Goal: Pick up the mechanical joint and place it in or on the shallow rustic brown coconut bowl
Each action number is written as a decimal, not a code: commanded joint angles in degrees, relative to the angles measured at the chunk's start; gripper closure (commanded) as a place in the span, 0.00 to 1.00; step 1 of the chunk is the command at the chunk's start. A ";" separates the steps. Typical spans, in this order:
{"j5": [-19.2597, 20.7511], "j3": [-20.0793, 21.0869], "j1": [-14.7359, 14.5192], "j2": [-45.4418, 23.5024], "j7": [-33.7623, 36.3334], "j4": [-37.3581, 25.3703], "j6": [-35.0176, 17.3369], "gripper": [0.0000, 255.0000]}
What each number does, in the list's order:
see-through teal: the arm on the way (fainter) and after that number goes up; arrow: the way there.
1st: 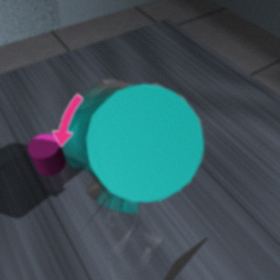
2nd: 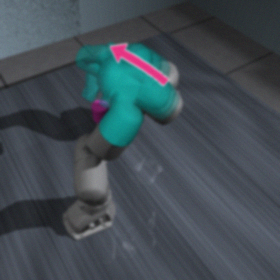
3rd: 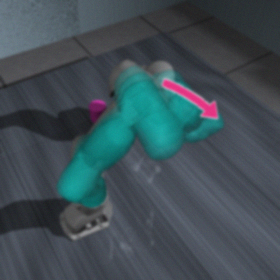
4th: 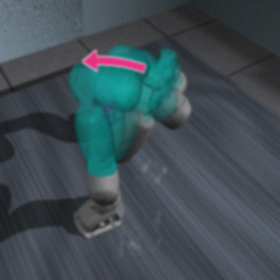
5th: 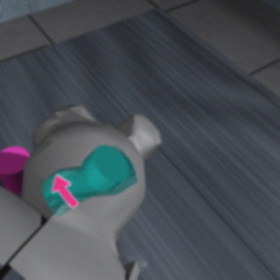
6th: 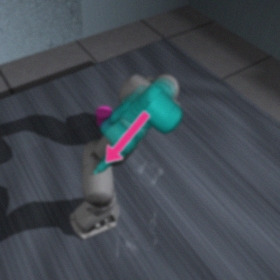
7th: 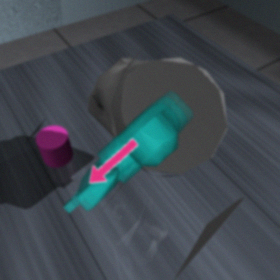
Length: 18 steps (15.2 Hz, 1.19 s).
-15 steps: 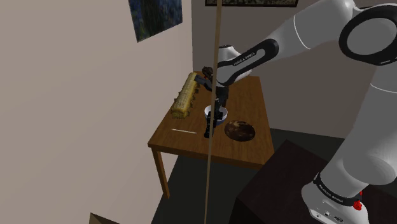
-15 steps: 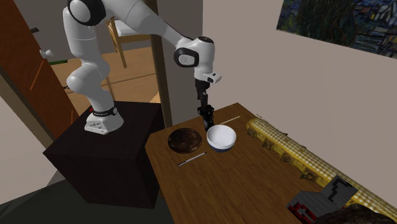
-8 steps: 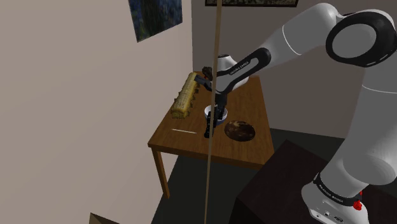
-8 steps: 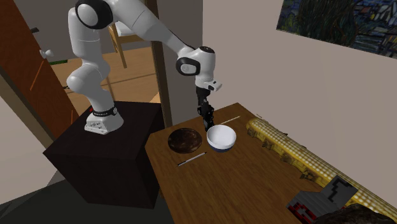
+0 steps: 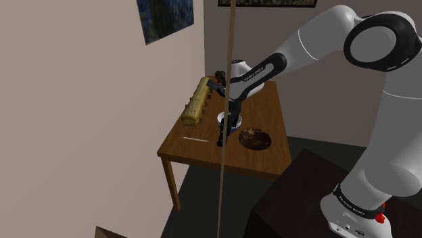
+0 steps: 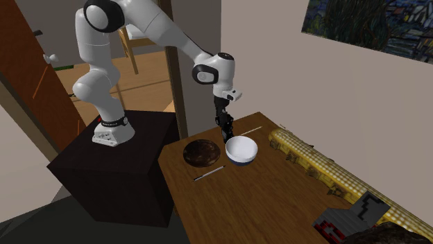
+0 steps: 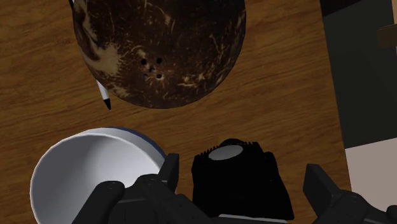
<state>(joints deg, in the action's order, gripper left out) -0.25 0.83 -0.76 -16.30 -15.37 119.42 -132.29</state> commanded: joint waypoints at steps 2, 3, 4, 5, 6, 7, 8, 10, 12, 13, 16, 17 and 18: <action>0.00 0.00 0.00 0.00 0.00 0.00 0.00 1.00; 0.00 0.00 0.00 0.00 0.00 0.00 0.00 1.00; 0.00 0.00 0.00 0.01 0.00 0.01 0.00 1.00; 0.00 0.00 0.00 0.02 0.00 0.02 -0.01 1.00; 0.00 0.00 0.00 0.02 0.00 0.03 -0.01 1.00; 0.00 0.00 0.00 0.03 0.00 0.04 -0.01 1.00; 0.00 0.00 0.00 0.03 0.00 0.03 0.00 1.00; 0.00 0.00 0.00 -0.01 0.00 -0.01 -0.01 1.00; -0.01 0.00 0.00 1.01 0.00 -0.31 1.32 1.00; -0.02 0.01 0.01 1.50 0.00 -0.48 1.98 1.00; -0.03 0.01 0.01 2.90 0.00 -1.12 4.02 1.00; -0.04 0.01 0.02 3.36 0.00 -1.35 4.70 1.00; -0.04 0.01 0.02 3.80 0.00 -1.59 5.38 1.00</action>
<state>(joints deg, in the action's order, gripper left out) -0.28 0.81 -0.71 -13.21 -15.44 117.73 -127.47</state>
